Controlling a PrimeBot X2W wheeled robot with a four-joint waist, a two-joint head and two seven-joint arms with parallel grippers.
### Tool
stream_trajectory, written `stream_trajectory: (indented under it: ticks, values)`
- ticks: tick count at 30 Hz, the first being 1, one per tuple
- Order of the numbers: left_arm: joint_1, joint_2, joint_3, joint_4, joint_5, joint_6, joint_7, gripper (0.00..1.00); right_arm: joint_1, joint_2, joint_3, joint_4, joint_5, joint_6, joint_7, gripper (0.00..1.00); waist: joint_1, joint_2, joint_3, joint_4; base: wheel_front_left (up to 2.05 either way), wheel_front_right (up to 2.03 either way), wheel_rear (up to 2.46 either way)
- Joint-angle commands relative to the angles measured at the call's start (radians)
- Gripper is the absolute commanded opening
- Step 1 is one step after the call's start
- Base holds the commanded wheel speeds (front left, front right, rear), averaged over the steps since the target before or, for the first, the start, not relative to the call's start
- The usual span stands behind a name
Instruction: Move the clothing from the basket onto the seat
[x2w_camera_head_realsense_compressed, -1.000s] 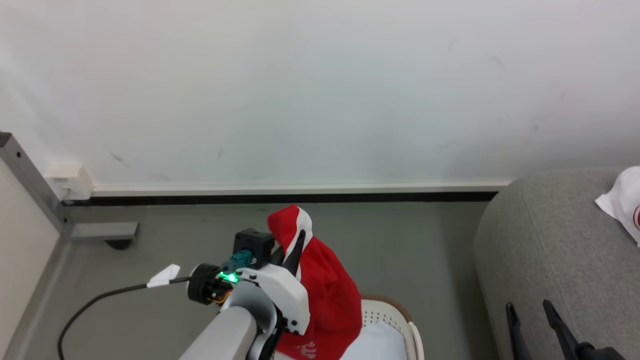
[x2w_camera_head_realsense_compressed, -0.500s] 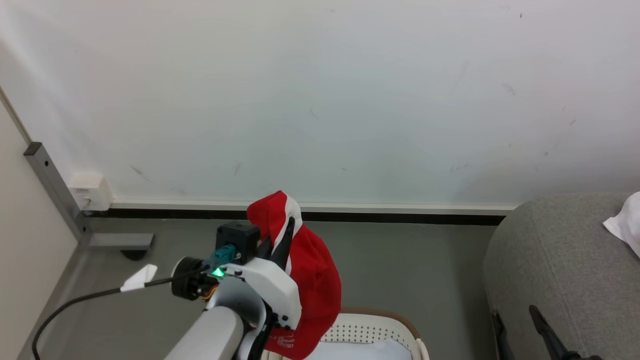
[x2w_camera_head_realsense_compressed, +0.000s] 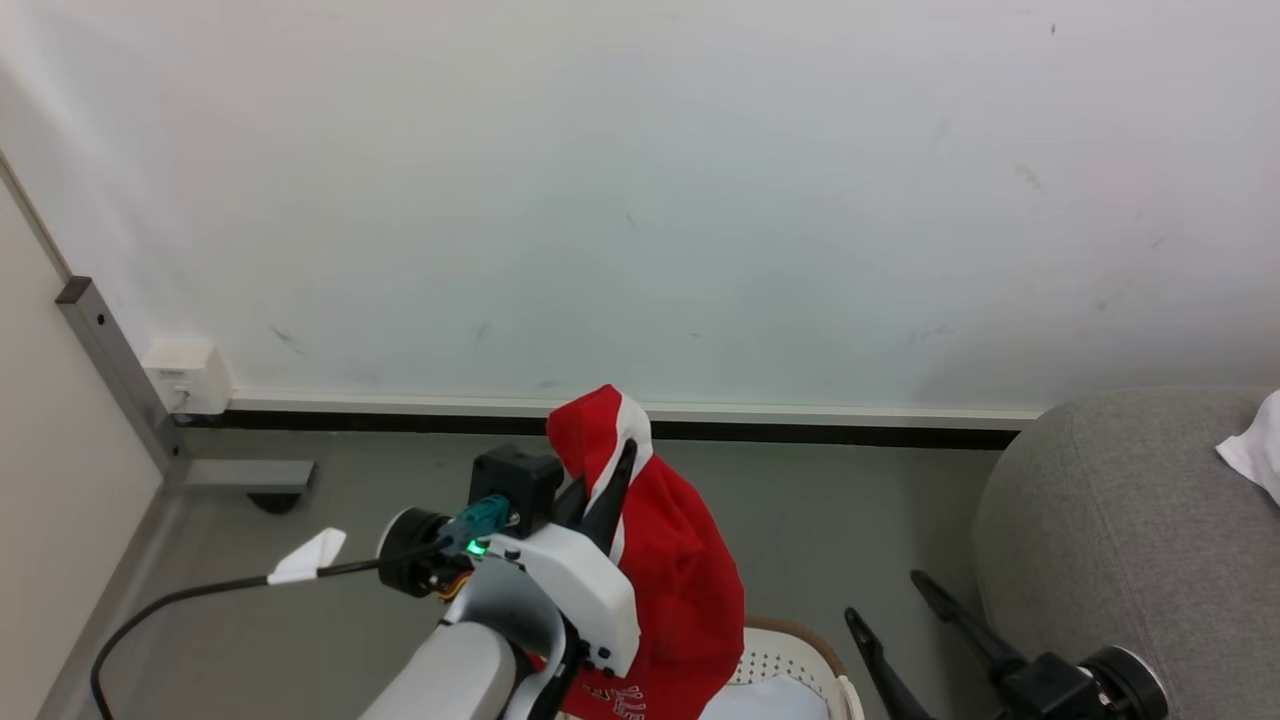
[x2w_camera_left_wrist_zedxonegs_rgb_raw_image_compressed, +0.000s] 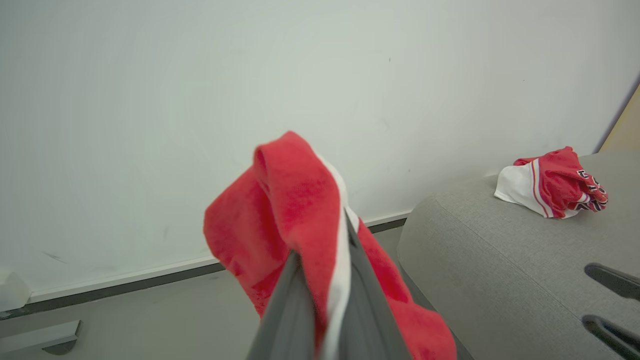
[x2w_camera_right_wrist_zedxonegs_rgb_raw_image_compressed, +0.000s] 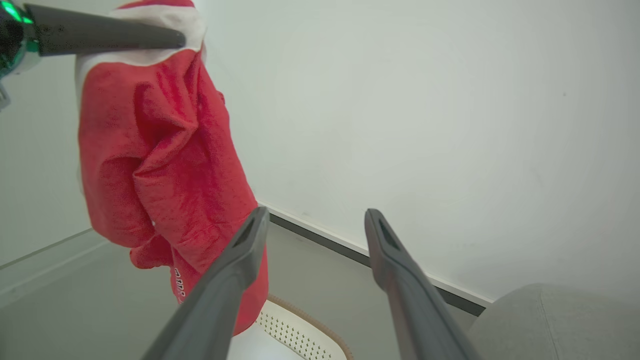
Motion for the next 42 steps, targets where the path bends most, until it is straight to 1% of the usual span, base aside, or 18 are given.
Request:
stream_trajectory:
  ticks: [1,6,8,10,12,17,22,29,32,33,34,35,39,42]
  values:
    - [0.004,0.001,0.000,-0.007,0.010,-0.001,0.002,0.00,-0.023,-0.012,0.019,0.006,0.012,-0.003,0.003,1.00,0.0000,-0.0001,0.000,0.002,0.00,0.00,0.00]
    - [-0.005,-0.007,-0.023,-0.013,0.014,-0.006,0.012,0.00,-0.149,-0.055,0.191,0.063,0.087,-0.003,0.031,1.00,0.0000,-0.0001,0.002,0.016,0.00,0.00,0.00]
    - [-0.010,-0.011,-0.030,-0.016,0.014,-0.008,0.015,0.00,-0.209,-0.075,0.262,0.099,0.096,-0.003,0.040,1.00,0.0000,-0.0001,0.003,0.021,0.00,0.00,0.00]
    - [-0.014,-0.014,-0.037,-0.017,0.015,-0.013,0.016,0.00,-0.265,-0.074,0.322,0.138,0.140,-0.003,0.042,1.00,0.0000,-0.0001,0.004,0.026,0.00,0.00,0.00]
    - [-0.019,-0.017,-0.050,-0.015,0.018,-0.017,0.020,0.00,-0.323,-0.087,0.377,0.184,0.163,-0.003,0.040,1.00,0.0000,-0.0001,0.004,0.036,0.00,0.00,0.00]
    - [-0.029,-0.033,-0.074,-0.009,0.019,-0.026,0.023,0.00,-0.438,-0.067,0.492,0.299,0.240,-0.002,0.010,1.00,0.0000,-0.0001,0.002,0.056,0.00,0.00,0.00]
    - [-0.035,-0.045,-0.099,-0.010,0.012,-0.041,0.026,0.00,-0.519,-0.041,0.606,0.387,0.337,-0.003,-0.015,1.00,0.0000,-0.0001,0.000,0.073,0.00,0.00,0.00]
    - [-0.044,-0.056,-0.119,-0.017,-0.001,-0.052,0.029,0.00,-0.586,0.010,0.730,0.519,0.447,-0.003,-0.047,1.00,0.0000,-0.0001,0.004,0.083,0.00,0.00,0.00]
    - [-0.043,-0.057,-0.122,-0.015,-0.003,-0.054,0.027,0.00,-0.597,0.038,0.770,0.553,0.511,-0.003,-0.058,1.00,0.0000,-0.0001,0.005,0.084,0.00,0.00,0.00]
    - [-0.043,-0.057,-0.123,-0.014,-0.005,-0.053,0.026,0.00,-0.604,0.045,0.782,0.559,0.527,-0.003,-0.064,0.51,0.0000,-0.0001,0.006,0.084,0.00,0.00,0.00]
    - [-0.043,-0.058,-0.124,-0.013,-0.006,-0.053,0.025,0.00,-0.609,0.050,0.793,0.558,0.549,-0.003,-0.066,0.17,0.0000,-0.0001,0.007,0.084,0.00,0.00,0.00]
    - [-0.043,-0.058,-0.124,-0.011,-0.007,-0.052,0.024,0.00,-0.612,0.053,0.796,0.554,0.573,-0.003,-0.072,0.00,0.0000,-0.0001,0.008,0.084,0.00,0.00,0.00]
    - [-0.045,-0.049,-0.118,-0.003,-0.008,-0.043,0.020,0.00,-0.628,0.046,0.805,0.538,0.619,-0.003,-0.079,0.00,0.0000,-0.0001,0.014,0.081,0.00,0.00,0.00]
    - [-0.048,-0.042,-0.112,0.001,-0.008,-0.037,0.013,0.00,-0.631,0.032,0.788,0.516,0.627,-0.003,-0.080,0.00,0.0000,-0.0001,0.018,0.077,0.00,0.00,0.00]
